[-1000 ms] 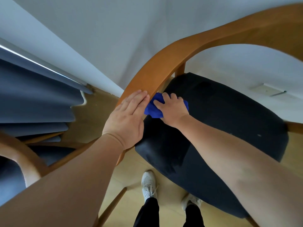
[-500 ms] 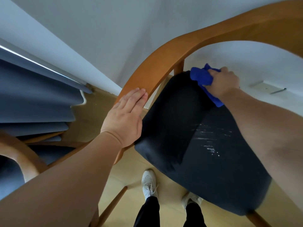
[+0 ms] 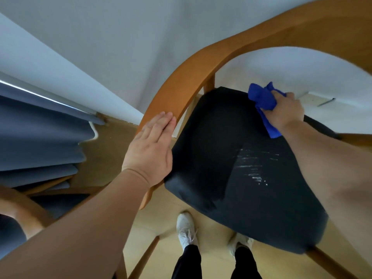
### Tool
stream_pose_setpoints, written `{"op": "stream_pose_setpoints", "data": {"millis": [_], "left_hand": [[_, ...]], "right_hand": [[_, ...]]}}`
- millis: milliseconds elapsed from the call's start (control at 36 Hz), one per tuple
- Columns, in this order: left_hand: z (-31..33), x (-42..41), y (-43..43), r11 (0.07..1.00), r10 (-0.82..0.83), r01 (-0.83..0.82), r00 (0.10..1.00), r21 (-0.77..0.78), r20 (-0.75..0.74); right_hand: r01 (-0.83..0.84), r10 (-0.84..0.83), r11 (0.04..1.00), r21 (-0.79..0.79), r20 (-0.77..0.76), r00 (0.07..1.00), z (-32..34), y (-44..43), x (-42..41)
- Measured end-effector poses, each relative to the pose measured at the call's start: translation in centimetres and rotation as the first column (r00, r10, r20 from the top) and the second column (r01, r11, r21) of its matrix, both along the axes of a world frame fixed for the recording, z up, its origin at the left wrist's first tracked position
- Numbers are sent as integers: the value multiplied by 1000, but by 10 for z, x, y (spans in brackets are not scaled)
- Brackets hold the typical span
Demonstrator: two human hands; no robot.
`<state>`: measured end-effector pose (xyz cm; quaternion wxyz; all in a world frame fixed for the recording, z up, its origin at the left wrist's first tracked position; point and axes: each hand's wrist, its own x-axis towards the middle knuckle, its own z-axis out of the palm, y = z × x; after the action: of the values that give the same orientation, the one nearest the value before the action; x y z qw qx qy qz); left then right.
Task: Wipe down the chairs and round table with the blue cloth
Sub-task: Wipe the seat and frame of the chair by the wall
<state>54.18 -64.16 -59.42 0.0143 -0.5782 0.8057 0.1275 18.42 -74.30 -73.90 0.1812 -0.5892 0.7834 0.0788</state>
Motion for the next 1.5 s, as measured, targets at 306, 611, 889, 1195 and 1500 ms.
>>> {"op": "stream_pose_setpoints", "data": {"millis": [306, 611, 889, 1195, 1500], "left_hand": [[1, 0, 1, 1000, -27, 27, 1000, 1, 11], [6, -3, 1, 950, -312, 313, 947, 0, 74], [7, -9, -5, 808, -586, 581, 778, 95, 225], [4, -10, -2, 791, -608, 601, 752, 114, 252], [0, -9, -4, 820, -572, 564, 799, 99, 185]], "right_hand": [[-107, 107, 993, 43, 18, 994, 8, 63, 40], [-135, 129, 987, 84, 69, 989, 17, 162, 96], [-261, 251, 964, 54, 152, 956, 12, 304, 148], [-218, 245, 968, -127, 261, 934, 21, 294, 116], [6, 25, 983, -181, 167, 986, 37, 149, 11]]}}
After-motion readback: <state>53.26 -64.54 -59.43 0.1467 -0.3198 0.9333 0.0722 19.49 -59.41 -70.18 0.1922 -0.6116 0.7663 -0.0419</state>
